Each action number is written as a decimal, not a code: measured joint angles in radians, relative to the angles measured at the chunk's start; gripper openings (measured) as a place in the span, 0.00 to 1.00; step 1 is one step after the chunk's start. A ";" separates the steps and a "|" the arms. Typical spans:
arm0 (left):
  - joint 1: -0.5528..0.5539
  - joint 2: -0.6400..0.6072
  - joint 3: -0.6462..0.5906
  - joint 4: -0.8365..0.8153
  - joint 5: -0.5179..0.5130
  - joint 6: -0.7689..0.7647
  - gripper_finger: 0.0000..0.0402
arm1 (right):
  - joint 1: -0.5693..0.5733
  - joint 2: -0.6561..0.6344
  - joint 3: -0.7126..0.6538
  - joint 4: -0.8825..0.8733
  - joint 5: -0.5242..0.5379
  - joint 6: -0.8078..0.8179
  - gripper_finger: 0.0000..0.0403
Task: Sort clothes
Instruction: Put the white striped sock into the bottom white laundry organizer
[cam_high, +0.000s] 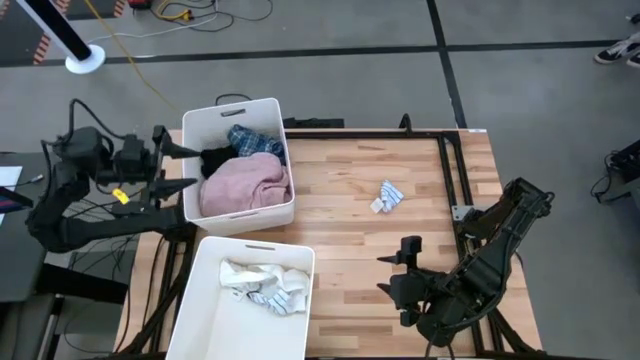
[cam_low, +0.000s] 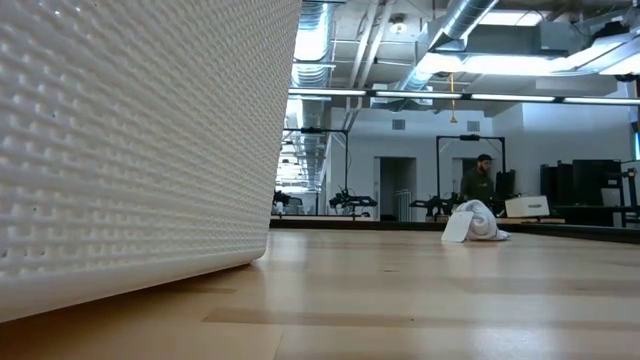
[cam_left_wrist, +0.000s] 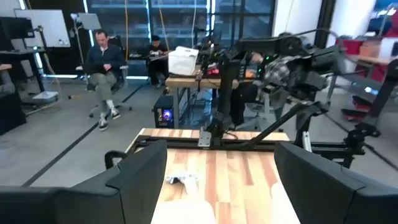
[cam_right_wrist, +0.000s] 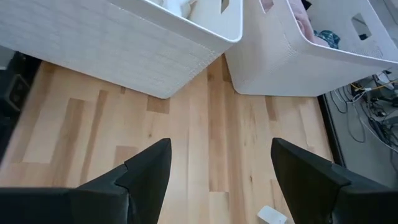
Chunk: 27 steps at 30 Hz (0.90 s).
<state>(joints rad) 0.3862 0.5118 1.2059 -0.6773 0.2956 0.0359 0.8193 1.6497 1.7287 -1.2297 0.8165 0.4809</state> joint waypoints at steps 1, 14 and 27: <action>0.000 -0.013 -0.013 0.009 0.010 -0.007 0.72 | -0.006 0.000 0.000 0.000 0.000 -0.008 0.72; 0.000 -0.029 -0.038 -0.087 -0.033 0.097 0.71 | -0.101 -0.021 0.001 -0.005 0.000 -0.044 0.72; 0.000 -0.263 -0.039 -0.175 -0.269 0.092 0.70 | -0.175 -0.021 0.001 -0.057 -0.005 -0.045 0.72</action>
<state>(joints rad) 0.3866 0.2489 1.1673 -0.8524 0.0265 0.1276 0.6439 1.6283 1.7294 -1.2871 0.8111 0.4362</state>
